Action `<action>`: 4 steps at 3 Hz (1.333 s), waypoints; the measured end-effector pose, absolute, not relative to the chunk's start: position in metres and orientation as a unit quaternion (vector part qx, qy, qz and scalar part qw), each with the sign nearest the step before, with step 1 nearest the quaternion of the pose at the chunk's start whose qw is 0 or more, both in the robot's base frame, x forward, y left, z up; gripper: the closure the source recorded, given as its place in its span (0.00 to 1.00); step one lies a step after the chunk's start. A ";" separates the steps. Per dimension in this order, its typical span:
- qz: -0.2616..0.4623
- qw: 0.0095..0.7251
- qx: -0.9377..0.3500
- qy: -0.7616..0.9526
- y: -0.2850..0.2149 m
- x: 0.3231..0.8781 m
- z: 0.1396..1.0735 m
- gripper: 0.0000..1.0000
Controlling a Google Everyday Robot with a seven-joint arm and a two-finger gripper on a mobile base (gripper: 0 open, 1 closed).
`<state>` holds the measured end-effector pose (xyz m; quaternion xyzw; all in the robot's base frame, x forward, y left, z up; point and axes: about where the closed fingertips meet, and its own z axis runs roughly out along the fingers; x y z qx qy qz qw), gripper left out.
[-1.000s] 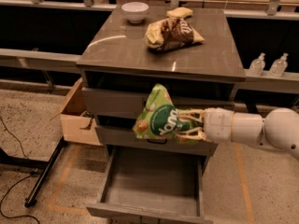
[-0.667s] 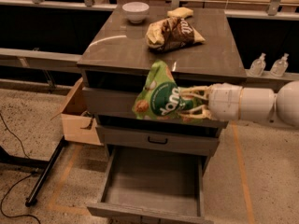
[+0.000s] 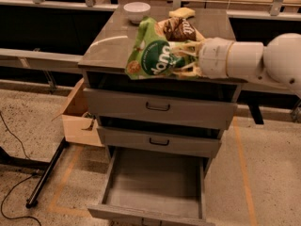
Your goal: Pick green rice chip bag from bottom drawer and place on counter
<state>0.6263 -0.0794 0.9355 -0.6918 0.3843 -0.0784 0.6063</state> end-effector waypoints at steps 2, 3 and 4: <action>-0.181 0.620 -0.669 0.368 -0.086 0.678 0.993 1.00; -0.215 0.598 -0.675 0.375 -0.103 0.694 0.984 1.00; -0.260 0.572 -0.678 0.382 -0.128 0.722 0.981 1.00</action>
Offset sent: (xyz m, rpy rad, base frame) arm 0.0411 -0.0065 0.0452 -0.0354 -0.1380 -0.0920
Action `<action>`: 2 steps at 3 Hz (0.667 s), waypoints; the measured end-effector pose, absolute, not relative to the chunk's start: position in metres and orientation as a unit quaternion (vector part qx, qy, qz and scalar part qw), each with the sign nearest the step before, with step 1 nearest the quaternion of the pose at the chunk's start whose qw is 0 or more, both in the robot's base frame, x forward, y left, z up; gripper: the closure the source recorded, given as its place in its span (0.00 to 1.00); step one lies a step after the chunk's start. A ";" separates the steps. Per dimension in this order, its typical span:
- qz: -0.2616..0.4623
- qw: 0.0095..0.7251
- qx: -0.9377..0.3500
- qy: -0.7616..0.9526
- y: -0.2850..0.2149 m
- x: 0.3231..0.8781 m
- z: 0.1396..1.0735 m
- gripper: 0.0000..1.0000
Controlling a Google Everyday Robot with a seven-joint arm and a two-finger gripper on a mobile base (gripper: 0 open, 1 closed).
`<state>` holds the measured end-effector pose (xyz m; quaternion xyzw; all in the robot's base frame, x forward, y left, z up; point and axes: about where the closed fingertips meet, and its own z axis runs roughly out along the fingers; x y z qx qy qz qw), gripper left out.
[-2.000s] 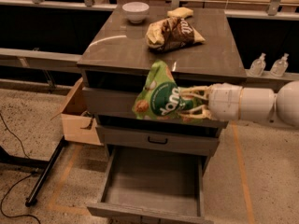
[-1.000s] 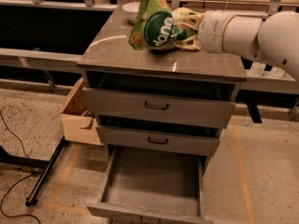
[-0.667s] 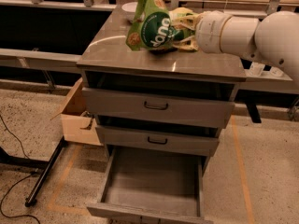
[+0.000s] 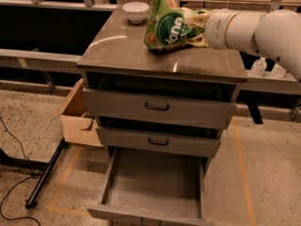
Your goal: Pick green rice chip bag from bottom drawer and place on counter
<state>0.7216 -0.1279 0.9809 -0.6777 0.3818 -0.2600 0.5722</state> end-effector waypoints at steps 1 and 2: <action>-0.292 0.556 -0.674 0.390 -0.143 0.745 0.973 1.00; -0.312 0.546 -0.667 0.400 -0.153 0.765 0.962 1.00</action>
Offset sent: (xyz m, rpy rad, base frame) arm 0.0690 -0.0430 -0.0330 -0.0611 -0.0470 -0.1804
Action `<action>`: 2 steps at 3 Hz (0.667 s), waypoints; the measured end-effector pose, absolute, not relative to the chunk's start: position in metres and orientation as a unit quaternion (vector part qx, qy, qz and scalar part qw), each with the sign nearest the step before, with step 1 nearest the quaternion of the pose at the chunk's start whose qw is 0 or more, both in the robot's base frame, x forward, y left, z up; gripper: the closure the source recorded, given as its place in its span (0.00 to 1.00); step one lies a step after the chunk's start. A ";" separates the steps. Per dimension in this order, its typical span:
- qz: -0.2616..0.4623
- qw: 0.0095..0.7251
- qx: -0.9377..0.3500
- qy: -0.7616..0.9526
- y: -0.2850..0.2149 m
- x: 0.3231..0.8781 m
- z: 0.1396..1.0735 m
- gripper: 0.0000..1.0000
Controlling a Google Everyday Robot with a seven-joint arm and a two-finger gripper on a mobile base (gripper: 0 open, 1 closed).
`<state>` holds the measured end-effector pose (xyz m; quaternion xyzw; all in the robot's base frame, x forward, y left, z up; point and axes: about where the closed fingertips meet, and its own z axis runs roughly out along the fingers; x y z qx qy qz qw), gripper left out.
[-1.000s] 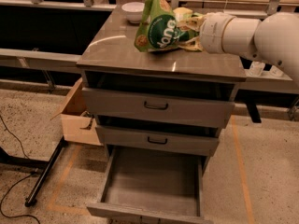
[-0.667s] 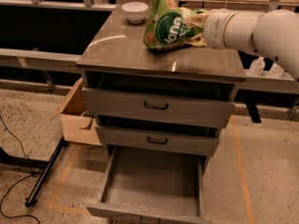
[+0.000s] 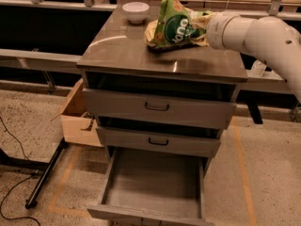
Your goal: Pick green rice chip bag from bottom drawer and place on counter
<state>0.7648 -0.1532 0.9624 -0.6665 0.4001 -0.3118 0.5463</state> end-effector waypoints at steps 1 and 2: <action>-0.303 0.540 -0.658 0.428 -0.160 0.783 0.949 0.85; -0.290 0.542 -0.645 0.455 -0.161 0.797 0.939 0.62</action>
Offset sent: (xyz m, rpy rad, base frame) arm 0.0478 -0.0149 -0.0323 0.1218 0.1183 -0.1136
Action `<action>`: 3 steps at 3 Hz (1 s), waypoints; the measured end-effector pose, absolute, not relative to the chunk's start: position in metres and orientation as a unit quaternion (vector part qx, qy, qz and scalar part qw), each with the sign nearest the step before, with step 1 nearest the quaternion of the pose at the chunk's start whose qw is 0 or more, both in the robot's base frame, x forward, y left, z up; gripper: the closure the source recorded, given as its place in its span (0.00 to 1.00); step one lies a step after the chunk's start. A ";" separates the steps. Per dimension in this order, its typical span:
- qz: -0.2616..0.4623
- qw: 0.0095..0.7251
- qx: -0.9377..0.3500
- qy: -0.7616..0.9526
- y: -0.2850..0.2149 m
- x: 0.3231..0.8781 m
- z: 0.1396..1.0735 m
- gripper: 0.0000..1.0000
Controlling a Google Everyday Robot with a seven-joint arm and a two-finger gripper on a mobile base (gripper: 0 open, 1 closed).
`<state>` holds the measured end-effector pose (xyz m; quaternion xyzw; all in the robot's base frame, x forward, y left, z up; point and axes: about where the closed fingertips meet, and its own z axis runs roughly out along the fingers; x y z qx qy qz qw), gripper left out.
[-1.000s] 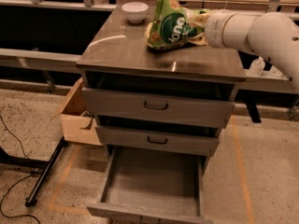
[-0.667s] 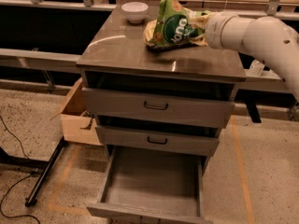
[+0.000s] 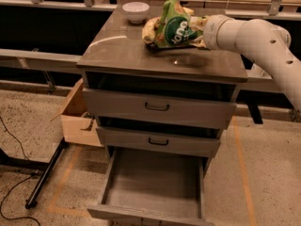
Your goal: Pick green rice chip bag from bottom drawer and place on counter
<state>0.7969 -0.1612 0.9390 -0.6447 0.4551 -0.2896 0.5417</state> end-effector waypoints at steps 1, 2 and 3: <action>-0.278 0.546 -0.632 0.474 -0.160 0.806 0.931 0.39; -0.272 0.550 -0.611 0.500 -0.162 0.810 0.926 0.15; -0.262 0.554 -0.595 0.521 -0.166 0.811 0.923 0.00</action>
Offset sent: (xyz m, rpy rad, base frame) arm 0.0163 -0.0083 -0.0187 0.1838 0.0799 -0.1361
